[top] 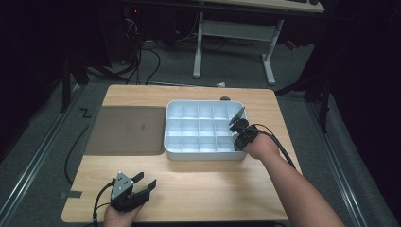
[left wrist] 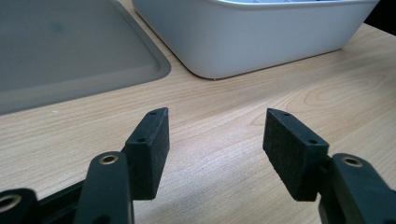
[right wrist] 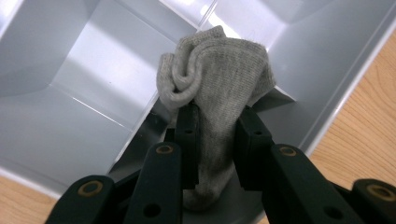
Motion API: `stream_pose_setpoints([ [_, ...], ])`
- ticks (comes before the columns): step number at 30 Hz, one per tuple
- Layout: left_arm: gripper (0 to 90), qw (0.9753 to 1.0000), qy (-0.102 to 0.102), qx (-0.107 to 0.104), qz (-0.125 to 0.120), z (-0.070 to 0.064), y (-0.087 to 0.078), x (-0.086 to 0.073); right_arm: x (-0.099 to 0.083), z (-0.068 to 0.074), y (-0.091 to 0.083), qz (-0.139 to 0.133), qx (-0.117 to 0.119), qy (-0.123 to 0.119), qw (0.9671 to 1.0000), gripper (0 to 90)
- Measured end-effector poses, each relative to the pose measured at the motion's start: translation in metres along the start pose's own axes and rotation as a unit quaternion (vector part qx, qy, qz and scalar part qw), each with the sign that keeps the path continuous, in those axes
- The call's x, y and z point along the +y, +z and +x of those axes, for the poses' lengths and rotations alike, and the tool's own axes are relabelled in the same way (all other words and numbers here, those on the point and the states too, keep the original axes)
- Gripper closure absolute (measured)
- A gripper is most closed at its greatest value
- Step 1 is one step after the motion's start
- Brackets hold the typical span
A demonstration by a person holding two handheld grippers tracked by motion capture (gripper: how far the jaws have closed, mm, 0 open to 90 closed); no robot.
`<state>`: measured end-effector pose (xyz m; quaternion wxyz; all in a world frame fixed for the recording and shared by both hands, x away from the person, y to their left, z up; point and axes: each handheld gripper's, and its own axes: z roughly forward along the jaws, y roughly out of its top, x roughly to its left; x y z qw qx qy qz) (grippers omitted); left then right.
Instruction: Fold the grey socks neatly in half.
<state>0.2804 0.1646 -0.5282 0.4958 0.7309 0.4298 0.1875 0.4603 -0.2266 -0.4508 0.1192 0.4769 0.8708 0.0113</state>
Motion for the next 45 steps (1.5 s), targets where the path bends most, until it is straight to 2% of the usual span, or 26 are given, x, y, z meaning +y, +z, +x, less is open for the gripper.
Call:
stream_pose_setpoints([
  [17, 41.6, 1.0000, 0.000, -0.001, -0.002, -0.001, 0.000, -0.001, 0.000, -0.001, 0.006, 0.003, 0.006, -0.006, 1.0000, 73.5],
  [19, 41.5, 1.0000, 0.000, -0.002, -0.001, -0.001, 0.000, -0.001, 0.000, 0.000, 0.004, 0.006, 0.009, 0.000, 0.9999, 73.0],
  [20, 41.6, 1.0000, 0.000, -0.002, -0.001, -0.001, 0.000, -0.001, 0.000, -0.002, 0.005, 0.002, 0.009, -0.011, 0.9999, 72.7],
  [23, 41.6, 1.0000, -0.001, -0.002, -0.001, -0.001, 0.000, -0.001, -0.001, -0.001, 0.004, 0.004, 0.014, 0.000, 0.9999, 72.2],
  [32, 41.6, 1.0000, -0.002, -0.001, -0.002, 0.000, 0.000, -0.001, -0.002, -0.006, 0.000, 0.001, 0.026, 0.008, 0.9996, 61.0],
  [33, 41.6, 1.0000, -0.002, -0.001, -0.002, 0.000, 0.000, -0.001, -0.003, -0.005, -0.003, 0.004, 0.028, 0.017, 0.9995, 60.2],
  [34, 41.6, 1.0000, -0.002, -0.001, -0.002, 0.000, 0.000, -0.001, -0.003, -0.005, -0.003, 0.004, 0.028, 0.017, 0.9995, 60.2],
  [35, 41.6, 1.0000, -0.003, -0.001, -0.002, 0.000, 0.000, 0.000, -0.003, -0.006, -0.007, -0.003, 0.029, 0.005, 0.9996, 58.7],
  [38, 41.6, 1.0000, -0.004, -0.001, -0.003, 0.001, 0.000, -0.001, -0.004, -0.006, -0.015, -0.007, 0.032, 0.008, 0.9994, 57.4],
  [39, 41.6, 1.0000, -0.004, -0.001, -0.003, 0.001, 0.000, -0.001, -0.006, -0.006, -0.024, -0.012, 0.035, 0.006, 0.9993, 59.5],
  [41, 41.6, 1.0000, -0.003, -0.001, -0.002, 0.000, 0.000, -0.001, -0.007, -0.007, -0.027, -0.016, 0.035, 0.004, 0.9993, 60.1],
  [42, 41.6, 1.0000, -0.002, -0.002, -0.001, 0.000, 0.000, -0.001, -0.010, -0.008, -0.033, -0.013, 0.040, 0.008, 0.9991, 63.5],
  [45, 41.6, 1.0000, -0.001, -0.003, 0.000, -0.001, 0.001, -0.001, -0.014, -0.008, -0.036, -0.008, 0.041, 0.005, 0.9991, 74.2],
])
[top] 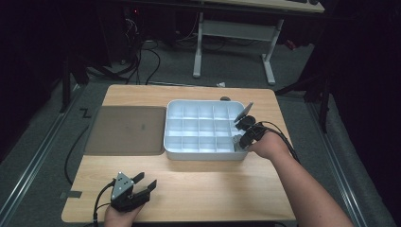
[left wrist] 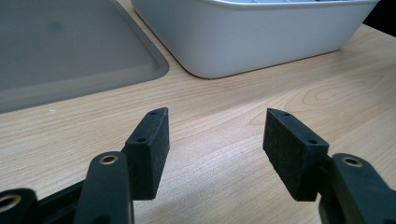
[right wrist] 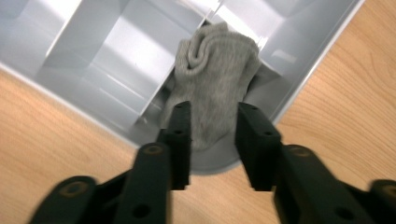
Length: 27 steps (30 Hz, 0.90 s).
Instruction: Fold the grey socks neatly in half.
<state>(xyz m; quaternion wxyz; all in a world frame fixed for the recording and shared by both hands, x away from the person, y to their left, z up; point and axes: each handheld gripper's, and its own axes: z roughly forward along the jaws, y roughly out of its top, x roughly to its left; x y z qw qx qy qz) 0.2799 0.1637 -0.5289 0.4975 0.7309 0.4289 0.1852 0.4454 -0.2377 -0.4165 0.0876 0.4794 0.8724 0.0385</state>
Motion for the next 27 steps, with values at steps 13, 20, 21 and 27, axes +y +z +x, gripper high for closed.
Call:
stream_pose_setpoints([
  [13, 41.6, 1.0000, -0.004, 0.002, 0.000, 0.002, 0.000, 0.000, 0.001, 0.006, 0.036, 0.054, -0.006, -0.020, 0.9983, 90.0],
  [20, 41.7, 1.0000, -0.005, 0.002, -0.001, 0.003, -0.001, 0.000, 0.002, 0.006, 0.036, 0.054, -0.001, -0.019, 0.9984, 88.6],
  [21, 41.6, 1.0000, -0.004, 0.002, 0.000, 0.003, -0.001, 0.000, 0.001, 0.006, 0.030, 0.050, 0.001, -0.018, 0.9986, 88.0],
  [27, 41.8, 1.0000, -0.002, 0.000, 0.001, 0.001, 0.000, 0.000, 0.004, 0.002, 0.009, 0.021, -0.008, -0.008, 0.9997, 90.0],
])
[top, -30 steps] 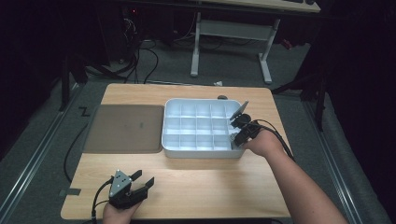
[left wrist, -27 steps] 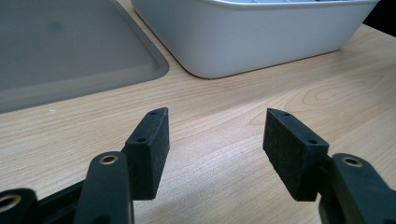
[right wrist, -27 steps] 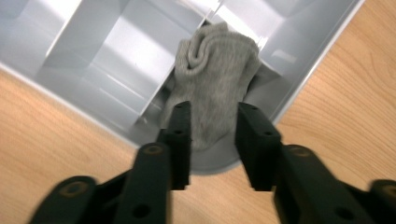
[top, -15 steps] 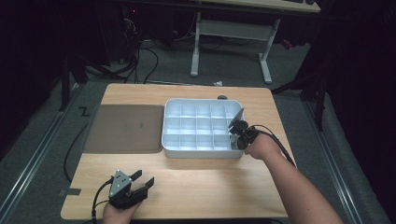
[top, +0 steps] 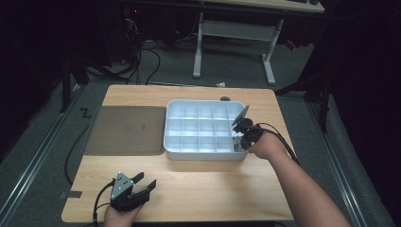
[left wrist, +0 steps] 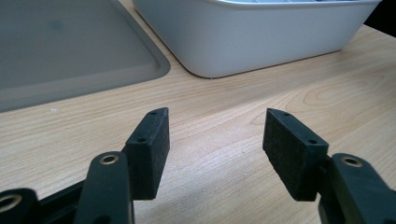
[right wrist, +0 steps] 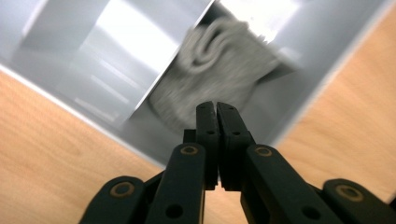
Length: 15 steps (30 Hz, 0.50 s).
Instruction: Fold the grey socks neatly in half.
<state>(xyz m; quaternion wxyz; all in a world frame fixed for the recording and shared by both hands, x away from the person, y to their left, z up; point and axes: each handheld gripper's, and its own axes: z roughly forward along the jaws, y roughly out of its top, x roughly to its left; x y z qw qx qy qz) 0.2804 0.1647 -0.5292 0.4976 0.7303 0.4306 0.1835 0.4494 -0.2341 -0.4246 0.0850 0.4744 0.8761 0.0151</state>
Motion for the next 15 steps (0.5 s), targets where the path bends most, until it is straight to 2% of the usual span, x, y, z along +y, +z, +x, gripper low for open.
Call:
stream_pose_setpoints([
  [2, 41.9, 1.0000, 0.000, 0.000, 0.000, 0.000, 0.000, 0.000, 0.005, -0.006, -0.006, -0.016, -0.012, 0.001, 0.9998, 90.0],
  [5, 41.9, 1.0000, -0.001, 0.001, 0.000, 0.000, 0.000, 0.000, 0.009, -0.008, -0.006, -0.016, -0.015, 0.008, 0.9997, 90.0],
  [7, 41.9, 1.0000, -0.001, 0.000, 0.001, 0.000, 0.000, 0.000, 0.014, -0.010, -0.003, -0.016, -0.015, 0.003, 0.9997, 90.0],
  [10, 41.9, 1.0000, 0.000, -0.001, 0.003, 0.000, 0.000, -0.001, 0.021, -0.009, 0.007, -0.005, -0.021, 0.005, 0.9998, 90.0],
  [12, 41.9, 1.0000, -0.001, 0.000, 0.002, -0.001, 0.000, -0.001, 0.026, -0.008, 0.017, 0.006, -0.018, -0.010, 0.9998, 90.0],
  [15, 42.0, 1.0000, -0.001, -0.001, 0.003, -0.001, 0.001, -0.001, 0.032, -0.003, 0.026, 0.022, -0.021, -0.013, 0.9995, 90.0],
])
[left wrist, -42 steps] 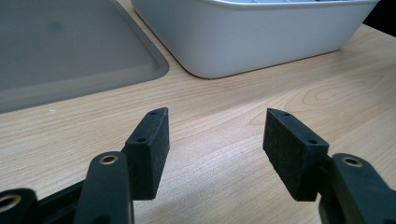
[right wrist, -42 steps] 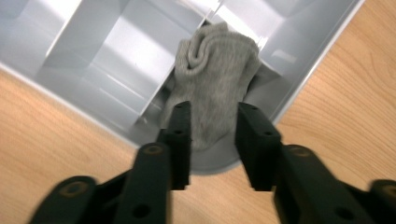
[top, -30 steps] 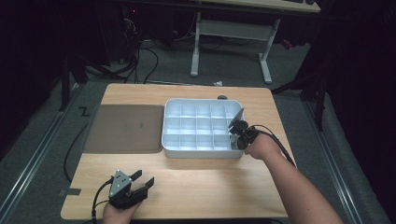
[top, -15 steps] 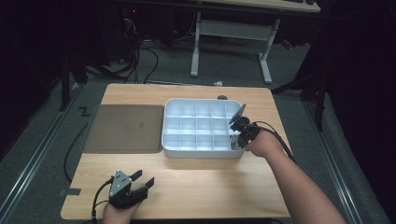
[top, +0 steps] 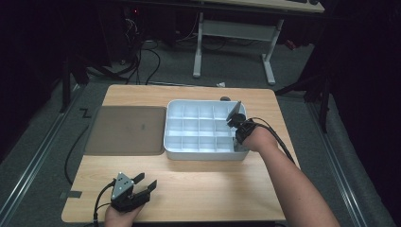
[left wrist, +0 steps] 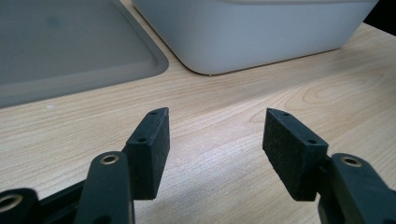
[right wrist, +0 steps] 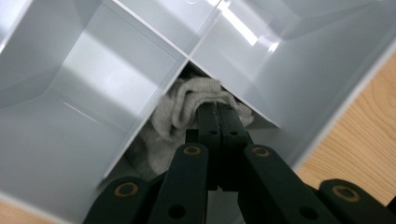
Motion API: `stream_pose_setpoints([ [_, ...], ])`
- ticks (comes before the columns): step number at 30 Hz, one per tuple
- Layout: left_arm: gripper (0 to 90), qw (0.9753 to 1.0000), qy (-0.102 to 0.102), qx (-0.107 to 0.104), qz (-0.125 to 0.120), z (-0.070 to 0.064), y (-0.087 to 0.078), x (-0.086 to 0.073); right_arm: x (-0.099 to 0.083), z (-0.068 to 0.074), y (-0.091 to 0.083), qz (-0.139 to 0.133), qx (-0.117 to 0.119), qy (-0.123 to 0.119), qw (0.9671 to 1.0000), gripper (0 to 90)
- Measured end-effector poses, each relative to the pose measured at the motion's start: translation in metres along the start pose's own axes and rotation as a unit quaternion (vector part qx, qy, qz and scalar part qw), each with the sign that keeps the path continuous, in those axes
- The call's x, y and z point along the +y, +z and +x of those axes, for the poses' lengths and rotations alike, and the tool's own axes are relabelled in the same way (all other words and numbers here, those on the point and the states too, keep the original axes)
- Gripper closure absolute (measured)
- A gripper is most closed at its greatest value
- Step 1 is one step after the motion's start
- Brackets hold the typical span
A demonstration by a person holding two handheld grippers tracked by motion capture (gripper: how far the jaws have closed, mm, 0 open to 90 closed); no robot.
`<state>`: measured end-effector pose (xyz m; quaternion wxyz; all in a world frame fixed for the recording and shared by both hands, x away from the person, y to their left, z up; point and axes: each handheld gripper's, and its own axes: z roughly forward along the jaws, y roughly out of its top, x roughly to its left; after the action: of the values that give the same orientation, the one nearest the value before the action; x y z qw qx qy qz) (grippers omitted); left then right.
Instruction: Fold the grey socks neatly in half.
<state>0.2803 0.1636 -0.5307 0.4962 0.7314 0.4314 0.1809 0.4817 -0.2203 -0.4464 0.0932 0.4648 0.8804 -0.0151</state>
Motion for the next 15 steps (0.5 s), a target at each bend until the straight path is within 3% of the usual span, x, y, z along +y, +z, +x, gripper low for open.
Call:
stream_pose_setpoints([
  [5, 42.0, 1.0000, -0.003, -0.001, -0.001, 0.002, -0.001, 0.000, 0.006, 0.003, 0.013, 0.020, -0.001, 0.002, 0.9998, 90.0],
  [6, 42.0, 1.0000, -0.004, -0.001, -0.002, 0.002, -0.001, 0.000, 0.007, 0.005, 0.014, 0.026, 0.000, 0.012, 0.9996, 90.0],
  [10, 42.0, 1.0000, -0.005, -0.002, -0.001, 0.002, -0.001, 0.000, 0.009, 0.005, 0.020, 0.031, -0.005, 0.002, 0.9995, 90.0],
  [15, 42.0, 1.0000, -0.005, -0.002, -0.001, 0.002, -0.001, 0.000, 0.008, 0.005, 0.021, 0.028, 0.000, 0.008, 0.9996, 90.0],
])
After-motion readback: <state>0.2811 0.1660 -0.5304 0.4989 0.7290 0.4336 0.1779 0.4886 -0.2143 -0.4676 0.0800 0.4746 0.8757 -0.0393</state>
